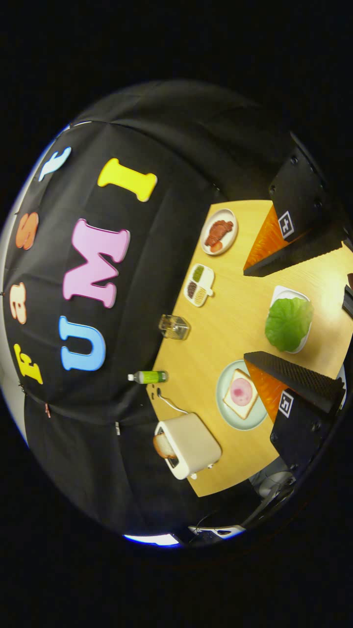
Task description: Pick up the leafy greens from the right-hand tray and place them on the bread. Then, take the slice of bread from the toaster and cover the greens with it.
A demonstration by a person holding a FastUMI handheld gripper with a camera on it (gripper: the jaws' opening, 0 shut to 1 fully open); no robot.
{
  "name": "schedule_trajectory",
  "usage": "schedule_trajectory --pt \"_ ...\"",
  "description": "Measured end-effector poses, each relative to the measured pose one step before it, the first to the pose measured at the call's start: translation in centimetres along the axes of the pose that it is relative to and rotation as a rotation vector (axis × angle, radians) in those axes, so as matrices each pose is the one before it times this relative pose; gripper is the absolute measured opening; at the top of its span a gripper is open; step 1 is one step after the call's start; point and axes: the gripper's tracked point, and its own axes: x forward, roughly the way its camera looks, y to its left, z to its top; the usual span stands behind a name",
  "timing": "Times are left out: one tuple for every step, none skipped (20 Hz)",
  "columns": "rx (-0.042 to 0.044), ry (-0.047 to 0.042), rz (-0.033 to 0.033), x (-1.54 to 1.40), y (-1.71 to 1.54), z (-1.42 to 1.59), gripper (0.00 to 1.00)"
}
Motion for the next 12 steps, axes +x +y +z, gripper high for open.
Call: schedule_trajectory --pt "0.00106 0.04617 0.02142 1.165 -0.133 -2.028 0.95" --pt "0.00281 0.03844 0.02354 1.167 -0.125 -1.557 0.91" --pt "0.00447 0.03556 0.02602 1.048 -0.063 -1.236 0.9" --pt "0.00019 0.0335 0.02518 1.197 0.033 -1.381 0.86" --pt "-0.00732 0.03301 0.02452 1.006 0.068 -1.146 0.85" --pt "-0.01195 0.03601 0.01323 1.003 -0.23 -1.055 0.8" --pt "-0.0073 0.04079 0.01795 1.151 -0.159 -1.181 0.78" --pt "-0.00412 0.03367 0.01877 1.357 0.09 -0.772 0.72" --pt "-0.00305 0.03041 0.0189 1.004 0.201 -0.574 0.7" --pt "-0.0048 0.02917 0.01983 0.969 0.227 -0.648 0.7" --pt "-0.01017 0.02548 0.01158 0.935 0.087 -0.544 0.7" --pt "-0.01642 0.02148 0.00413 0.772 0.023 -0.512 0.7"
